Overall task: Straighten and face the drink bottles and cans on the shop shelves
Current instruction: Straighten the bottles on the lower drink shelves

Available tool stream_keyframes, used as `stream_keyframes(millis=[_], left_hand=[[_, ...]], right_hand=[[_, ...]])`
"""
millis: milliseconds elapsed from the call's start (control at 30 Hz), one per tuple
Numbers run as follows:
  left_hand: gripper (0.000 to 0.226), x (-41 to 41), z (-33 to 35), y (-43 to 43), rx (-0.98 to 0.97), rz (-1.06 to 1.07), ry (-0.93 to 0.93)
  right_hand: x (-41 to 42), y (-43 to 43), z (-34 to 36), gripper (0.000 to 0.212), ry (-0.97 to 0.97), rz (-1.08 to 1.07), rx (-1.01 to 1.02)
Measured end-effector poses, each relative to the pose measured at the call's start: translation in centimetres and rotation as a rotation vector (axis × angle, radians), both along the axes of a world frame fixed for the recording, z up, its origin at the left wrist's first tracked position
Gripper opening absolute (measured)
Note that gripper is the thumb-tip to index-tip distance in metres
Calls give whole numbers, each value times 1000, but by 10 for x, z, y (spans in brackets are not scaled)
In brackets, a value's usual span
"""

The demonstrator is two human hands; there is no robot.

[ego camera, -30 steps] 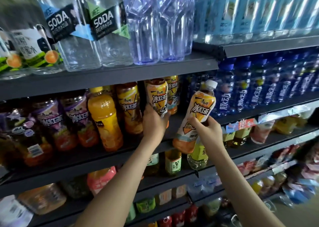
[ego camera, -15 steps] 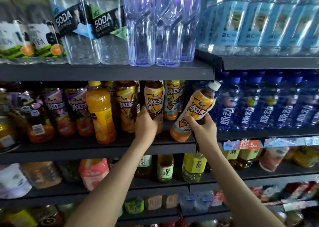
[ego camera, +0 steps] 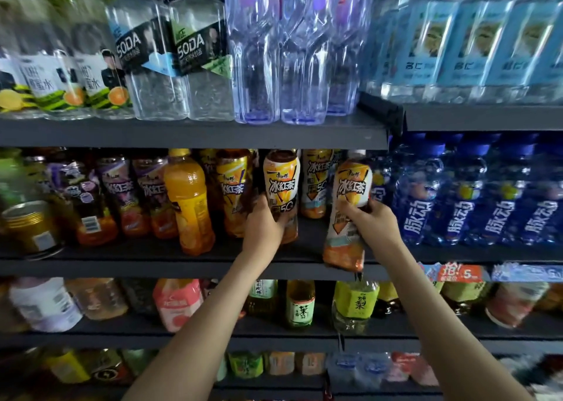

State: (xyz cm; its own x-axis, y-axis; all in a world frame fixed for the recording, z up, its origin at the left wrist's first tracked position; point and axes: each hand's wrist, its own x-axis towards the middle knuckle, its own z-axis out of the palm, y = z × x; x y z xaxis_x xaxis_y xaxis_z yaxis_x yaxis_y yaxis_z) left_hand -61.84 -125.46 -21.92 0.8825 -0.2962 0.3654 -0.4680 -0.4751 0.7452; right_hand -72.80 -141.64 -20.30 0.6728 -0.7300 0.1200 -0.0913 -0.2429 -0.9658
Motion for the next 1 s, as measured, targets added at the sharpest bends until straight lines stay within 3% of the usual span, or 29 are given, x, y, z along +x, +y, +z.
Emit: stream_keyframes(millis=[167, 367, 700, 833, 933, 1000], left_hand=[[62, 2, -2, -1, -11, 1, -14], [55, 0, -1, 0, -17, -40, -19], [56, -1, 3, 4, 5, -57, -24], [51, -6, -2, 22, -55, 12, -240], [36, -7, -3, 53, -280, 140, -468], [41, -2, -7, 76, -369, 295, -514]], right_hand=[[-14, 10, 1, 23, 77, 63, -189], [2, 17, 10, 29, -63, 72, -158], [51, 20, -1, 43, -95, 113, -96], [49, 27, -4, 52, -102, 75, -144], [44, 47, -9, 64, -179, -144, -293], [41, 70, -12, 60, -291, -278, -338]])
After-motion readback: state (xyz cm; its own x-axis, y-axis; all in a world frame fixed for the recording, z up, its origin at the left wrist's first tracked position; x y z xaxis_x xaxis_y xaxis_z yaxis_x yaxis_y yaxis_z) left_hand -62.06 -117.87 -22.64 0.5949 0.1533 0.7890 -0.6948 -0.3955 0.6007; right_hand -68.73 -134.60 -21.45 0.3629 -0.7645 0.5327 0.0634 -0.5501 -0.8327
